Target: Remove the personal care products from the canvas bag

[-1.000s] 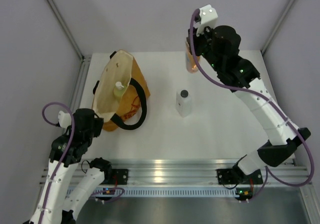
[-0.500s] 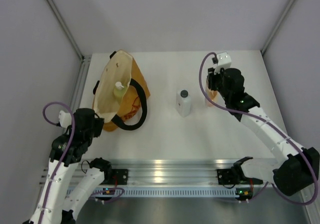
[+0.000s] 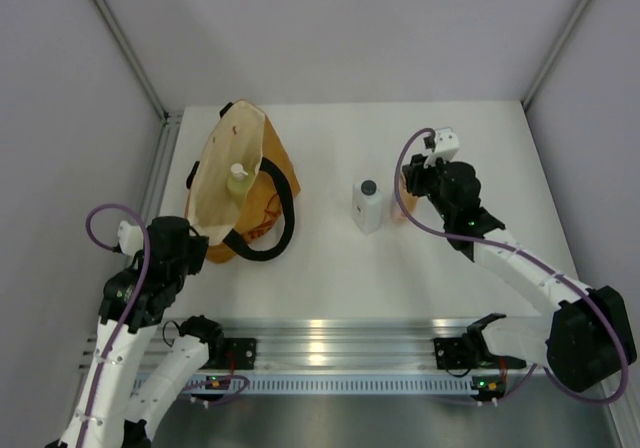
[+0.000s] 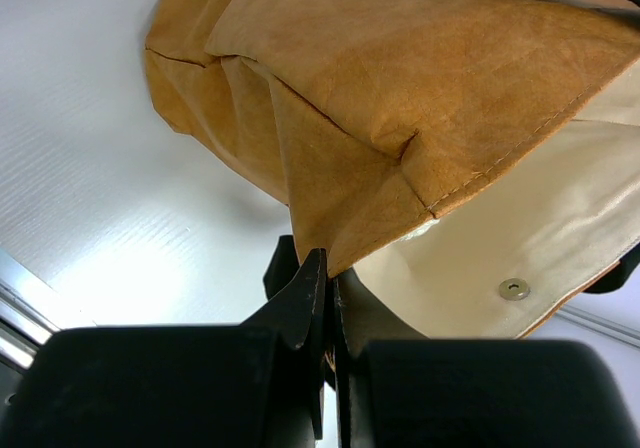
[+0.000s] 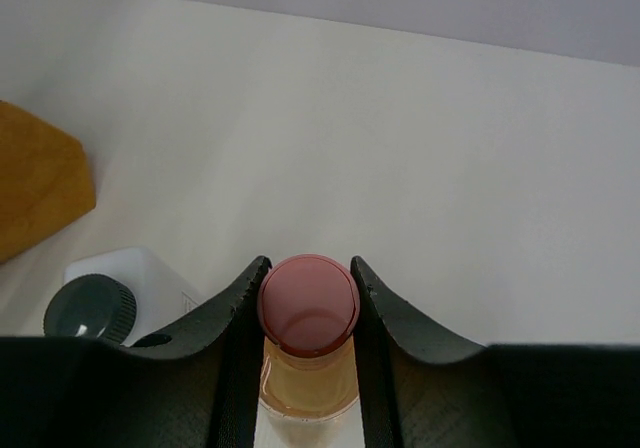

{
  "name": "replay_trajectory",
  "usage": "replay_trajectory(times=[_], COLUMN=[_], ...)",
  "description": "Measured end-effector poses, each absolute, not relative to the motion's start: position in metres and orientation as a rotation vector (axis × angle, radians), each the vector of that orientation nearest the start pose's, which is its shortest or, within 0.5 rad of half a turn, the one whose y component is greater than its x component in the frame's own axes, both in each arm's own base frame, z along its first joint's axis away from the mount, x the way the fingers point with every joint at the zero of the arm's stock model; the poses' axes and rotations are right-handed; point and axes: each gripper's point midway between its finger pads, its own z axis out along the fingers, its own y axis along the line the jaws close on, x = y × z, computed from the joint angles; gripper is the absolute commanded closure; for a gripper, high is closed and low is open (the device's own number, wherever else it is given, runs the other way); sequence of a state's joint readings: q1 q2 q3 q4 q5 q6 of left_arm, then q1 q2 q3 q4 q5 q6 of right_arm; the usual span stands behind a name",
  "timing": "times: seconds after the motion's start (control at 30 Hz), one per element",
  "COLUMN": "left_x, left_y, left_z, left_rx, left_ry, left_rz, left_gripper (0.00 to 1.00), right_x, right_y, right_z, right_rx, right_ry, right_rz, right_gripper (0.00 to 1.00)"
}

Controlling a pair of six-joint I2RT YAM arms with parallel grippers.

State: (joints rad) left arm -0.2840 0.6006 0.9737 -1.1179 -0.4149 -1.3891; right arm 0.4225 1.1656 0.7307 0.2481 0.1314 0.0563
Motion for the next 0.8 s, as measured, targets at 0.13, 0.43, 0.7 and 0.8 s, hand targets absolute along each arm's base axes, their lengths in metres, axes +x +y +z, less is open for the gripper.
replay_trajectory(times=[0.13,0.43,0.7,0.8], left_x=[0.19,0.191,0.191,0.191], left_y=[-0.021,-0.023,-0.024,-0.025], left_z=[0.232,0.23,0.23,0.23], left_rx=[-1.366,-1.368,-1.368,-1.368], left_ry=[1.82,1.833,1.836,1.839], left_rz=[-0.42,-0.418,-0.422,-0.426], left_gripper=[1.0,1.0,1.0,1.0], right_x=[0.375,0.37,0.366,0.364], right_y=[0.151,0.158,0.164,0.17], right_z=[0.229,0.202,0.196,0.196], right_rx=[-0.206,-0.244,-0.296,-0.339], right_ry=[1.712,1.745,1.748,1.742], right_rz=[0.283,0.314,0.321,0.339], right_gripper=[1.0,0.99,0.74,0.64])
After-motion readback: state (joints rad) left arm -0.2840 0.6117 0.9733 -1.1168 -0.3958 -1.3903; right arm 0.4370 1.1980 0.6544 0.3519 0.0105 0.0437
